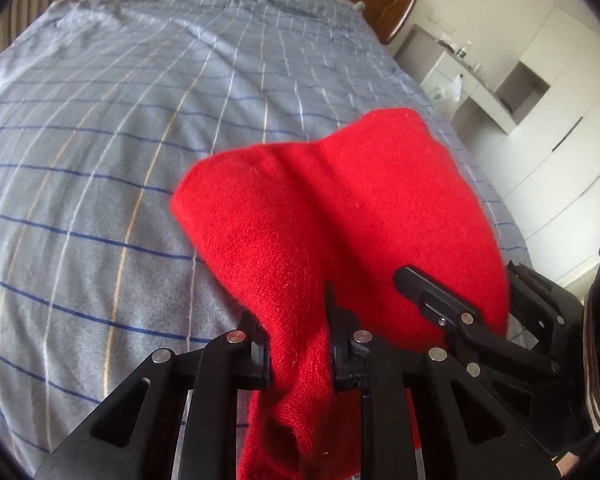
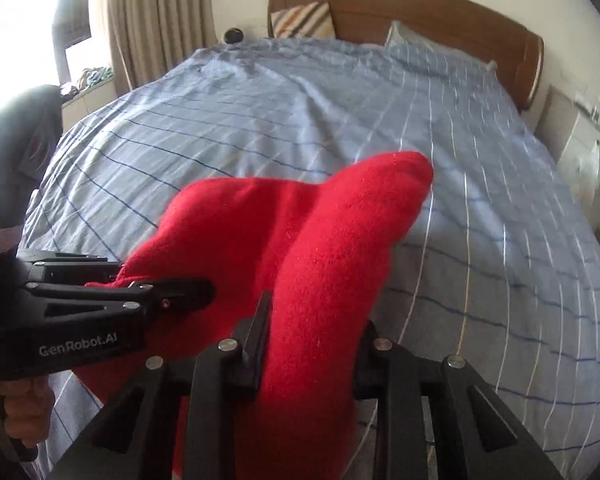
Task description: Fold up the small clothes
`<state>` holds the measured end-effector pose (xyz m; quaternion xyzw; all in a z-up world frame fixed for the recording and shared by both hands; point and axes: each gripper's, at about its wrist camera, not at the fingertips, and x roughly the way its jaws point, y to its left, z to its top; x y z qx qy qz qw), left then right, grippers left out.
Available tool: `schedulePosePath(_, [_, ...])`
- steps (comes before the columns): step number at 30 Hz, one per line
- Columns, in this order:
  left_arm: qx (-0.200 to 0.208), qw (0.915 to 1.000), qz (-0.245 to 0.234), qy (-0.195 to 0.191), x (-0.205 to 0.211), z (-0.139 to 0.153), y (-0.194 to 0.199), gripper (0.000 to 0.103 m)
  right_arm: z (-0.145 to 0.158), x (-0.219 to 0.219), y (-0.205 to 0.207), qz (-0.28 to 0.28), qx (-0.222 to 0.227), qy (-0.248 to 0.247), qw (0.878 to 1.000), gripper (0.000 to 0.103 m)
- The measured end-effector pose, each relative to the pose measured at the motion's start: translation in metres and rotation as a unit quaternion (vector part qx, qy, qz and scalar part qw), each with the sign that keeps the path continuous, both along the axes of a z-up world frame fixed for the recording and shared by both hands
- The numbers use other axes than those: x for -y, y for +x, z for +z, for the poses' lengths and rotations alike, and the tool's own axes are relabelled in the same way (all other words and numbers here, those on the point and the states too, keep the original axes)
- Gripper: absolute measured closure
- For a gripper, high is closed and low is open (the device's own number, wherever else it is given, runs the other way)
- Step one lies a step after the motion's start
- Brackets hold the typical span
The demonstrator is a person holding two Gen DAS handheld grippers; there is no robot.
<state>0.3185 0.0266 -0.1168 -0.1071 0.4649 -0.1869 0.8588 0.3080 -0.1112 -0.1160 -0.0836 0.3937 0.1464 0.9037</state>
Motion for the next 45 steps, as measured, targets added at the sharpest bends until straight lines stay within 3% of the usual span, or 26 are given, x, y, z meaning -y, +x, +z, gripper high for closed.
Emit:
schedulePosePath(3, [0.059,0.9982,-0.005,0.008,-0.014,0.046,-0.017,0.085,0.043,-0.002,-0.018,0.011,0.051,0.035,0.998,0.074])
schedulePosePath(5, [0.077,0.9969,-0.004,0.013,-0.016,0.065,-0.022,0.080,0.067,0.002,-0.021,0.015,0.066,0.064,0.996,0.073])
schedulePosePath(6, [0.077,0.9969,0.002,0.018,-0.018,0.068,-0.021,0.068,0.074,0.006,-0.019,0.014,0.066,0.080,0.995,0.068])
schedulePosePath(7, [0.075,0.9967,0.011,0.028,-0.020,0.067,-0.022,0.043,0.079,0.009,-0.015,0.010,0.058,0.094,0.994,0.061])
schedulePosePath(9, [0.078,0.9935,0.045,0.069,-0.026,0.058,-0.031,0.011,0.078,0.021,-0.011,-0.006,0.029,0.102,0.994,0.016])
schedulePosePath(11, [0.104,0.9864,0.065,0.110,-0.026,0.048,-0.052,0.009,0.073,0.035,-0.021,-0.035,0.030,0.083,0.996,0.007])
schedulePosePath(13, [0.127,0.9773,0.073,0.153,-0.026,0.041,-0.083,0.008,0.064,0.048,-0.042,-0.047,0.026,0.051,0.997,0.007])
schedulePosePath(16, [0.162,0.9569,0.091,0.223,-0.017,0.036,-0.134,0.003,0.048,0.065,-0.083,-0.058,0.006,0.005,0.998,0.007])
schedulePosePath(18, [0.171,0.9497,0.097,0.244,-0.010,0.034,-0.159,0.002,0.041,0.073,-0.113,-0.063,-0.007,-0.009,0.998,0.007])
schedulePosePath(23, [0.146,0.9501,0.116,0.250,0.003,0.033,-0.213,0.000,0.048,0.082,-0.181,-0.080,-0.016,-0.020,0.996,0.007])
schedulePosePath(28, [0.111,0.9586,0.112,0.237,0.016,0.043,-0.241,0.000,0.063,0.077,-0.229,-0.089,-0.009,-0.026,0.996,0.007])
schedulePosePath(36, [0.092,0.9582,0.133,0.236,0.021,0.060,-0.268,0.000,0.080,0.074,-0.269,-0.096,0.000,-0.019,0.995,0.004])
schedulePosePath(45, [0.101,0.9606,0.130,0.224,0.024,0.074,-0.281,0.000,0.094,0.072,-0.287,-0.106,0.007,-0.003,0.994,0.001])
